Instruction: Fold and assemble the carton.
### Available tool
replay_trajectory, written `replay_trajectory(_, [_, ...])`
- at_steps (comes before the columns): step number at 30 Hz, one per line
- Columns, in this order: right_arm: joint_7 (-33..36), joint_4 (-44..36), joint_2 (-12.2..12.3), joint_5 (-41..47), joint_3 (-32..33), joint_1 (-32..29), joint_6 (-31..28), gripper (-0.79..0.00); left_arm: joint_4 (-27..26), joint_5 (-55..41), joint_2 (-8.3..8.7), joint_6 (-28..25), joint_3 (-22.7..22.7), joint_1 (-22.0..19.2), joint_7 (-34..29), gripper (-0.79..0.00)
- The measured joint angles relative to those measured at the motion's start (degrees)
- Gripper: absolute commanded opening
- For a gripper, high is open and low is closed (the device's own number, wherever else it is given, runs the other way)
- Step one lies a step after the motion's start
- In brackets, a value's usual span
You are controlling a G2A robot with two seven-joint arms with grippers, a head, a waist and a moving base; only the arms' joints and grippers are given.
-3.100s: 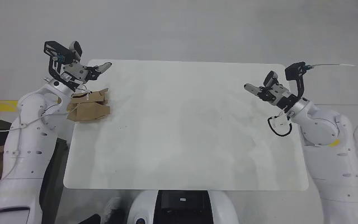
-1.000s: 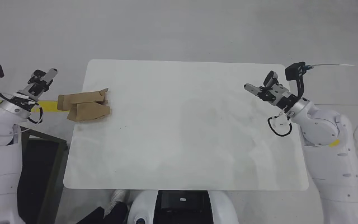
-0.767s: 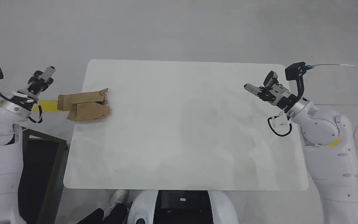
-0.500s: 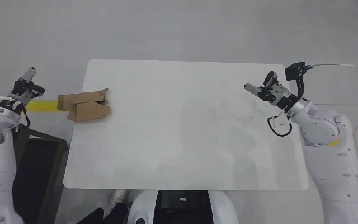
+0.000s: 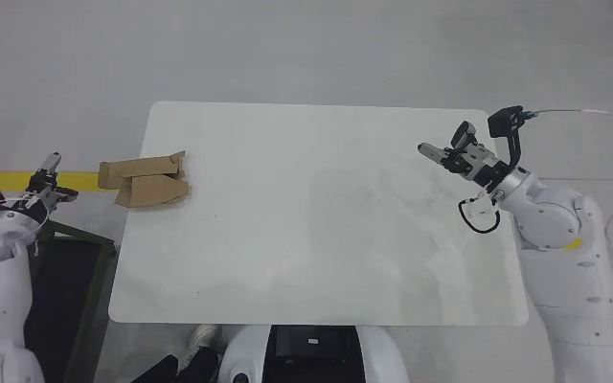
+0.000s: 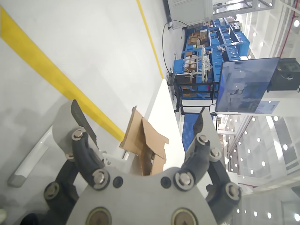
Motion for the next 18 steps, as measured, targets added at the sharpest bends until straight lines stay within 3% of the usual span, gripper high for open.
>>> replay_trajectory(5, [0.0, 0.0, 0.0, 0.0, 0.0, 0.0, 0.0, 0.0, 5.1, 2.67, -0.98, -1.72, 3.38, -2.86, 0.33, 0.0])
replay_trajectory(15, [0.0, 0.0, 0.0, 0.0, 0.0, 0.0, 0.0, 0.0, 9.66, 1.13, -2.43, -6.82, 6.52, -6.15, -8.99, 0.0])
replay_trajectory(16, [0.0, 0.0, 0.0, 0.0, 0.0, 0.0, 0.0, 0.0, 9.87, 1.0, -2.58, -6.97, 6.76, -6.41, -9.2, -0.034])
replay_trajectory(18, [0.0, 0.0, 0.0, 0.0, 0.0, 0.0, 0.0, 0.0, 10.38, 0.68, -2.97, -6.92, 7.31, -7.1, -9.51, -0.696])
